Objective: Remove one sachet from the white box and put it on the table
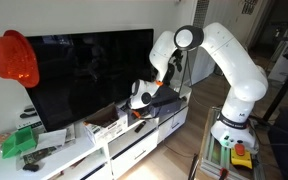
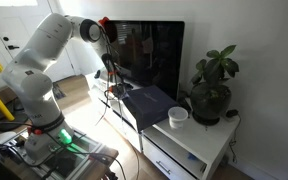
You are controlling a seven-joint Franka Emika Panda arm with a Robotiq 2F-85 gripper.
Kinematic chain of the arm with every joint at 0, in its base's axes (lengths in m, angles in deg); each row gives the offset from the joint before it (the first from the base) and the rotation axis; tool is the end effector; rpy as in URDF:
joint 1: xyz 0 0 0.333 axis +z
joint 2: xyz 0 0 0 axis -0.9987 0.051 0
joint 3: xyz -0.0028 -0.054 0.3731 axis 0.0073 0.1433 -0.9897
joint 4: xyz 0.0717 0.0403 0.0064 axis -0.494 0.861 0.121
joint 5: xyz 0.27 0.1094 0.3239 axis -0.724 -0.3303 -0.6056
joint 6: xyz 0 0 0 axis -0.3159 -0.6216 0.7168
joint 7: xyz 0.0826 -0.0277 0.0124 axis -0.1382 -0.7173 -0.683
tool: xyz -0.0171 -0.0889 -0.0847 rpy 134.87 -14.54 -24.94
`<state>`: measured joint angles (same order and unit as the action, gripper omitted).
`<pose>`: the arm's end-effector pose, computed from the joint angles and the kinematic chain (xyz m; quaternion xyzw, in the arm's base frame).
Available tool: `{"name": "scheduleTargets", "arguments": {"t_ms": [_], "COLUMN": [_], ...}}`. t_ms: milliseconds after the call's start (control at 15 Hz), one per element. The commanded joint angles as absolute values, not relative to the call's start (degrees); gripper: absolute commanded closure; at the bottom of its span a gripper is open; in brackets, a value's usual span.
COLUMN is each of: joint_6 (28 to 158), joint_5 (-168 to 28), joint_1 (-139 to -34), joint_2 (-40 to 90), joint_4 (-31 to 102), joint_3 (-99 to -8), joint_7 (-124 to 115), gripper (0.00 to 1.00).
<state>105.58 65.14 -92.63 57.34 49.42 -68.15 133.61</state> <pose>0.6526 0.0634 0.0323 0.8983 -0.0939 0.4172 0.1012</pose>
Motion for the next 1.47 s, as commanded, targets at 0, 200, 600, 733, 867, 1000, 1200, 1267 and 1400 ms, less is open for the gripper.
{"name": "scheduleTargets", "arguments": {"t_ms": [0, 200, 600, 733, 867, 1000, 1200, 1267, 1400], "joint_6": [108.6, 112.1, 118.9, 121.8, 124.8, 126.3, 128.7, 128.9, 128.6], "joint_5": [64.2, 63.0, 55.8, 52.0, 46.1, 38.3, 25.0, 20.8, 12.4], "joint_1": [-94.3, -95.1, -95.8, -94.7, -94.1, -95.2, -95.1, -95.0, -94.7], "joint_2": [53.5, 51.5, 47.2, 45.2, 42.6, 40.0, 36.5, 35.3, 33.9], "joint_4": [51.3, 51.6, 53.0, 54.0, 56.1, 58.9, 63.6, 65.8, 69.5], "joint_3": [-69.2, -69.2, -68.2, -66.3, -64.5, -64.4, -62.9, -62.7, -62.6], "joint_7": [130.4, 127.9, 119.3, 116.5, 110.8, 102.5, 88.9, 84.5, 75.9], "gripper": [0.00, 0.00, 0.00, 0.00, 0.00, 0.00, 0.00, 0.00, 0.00]}}
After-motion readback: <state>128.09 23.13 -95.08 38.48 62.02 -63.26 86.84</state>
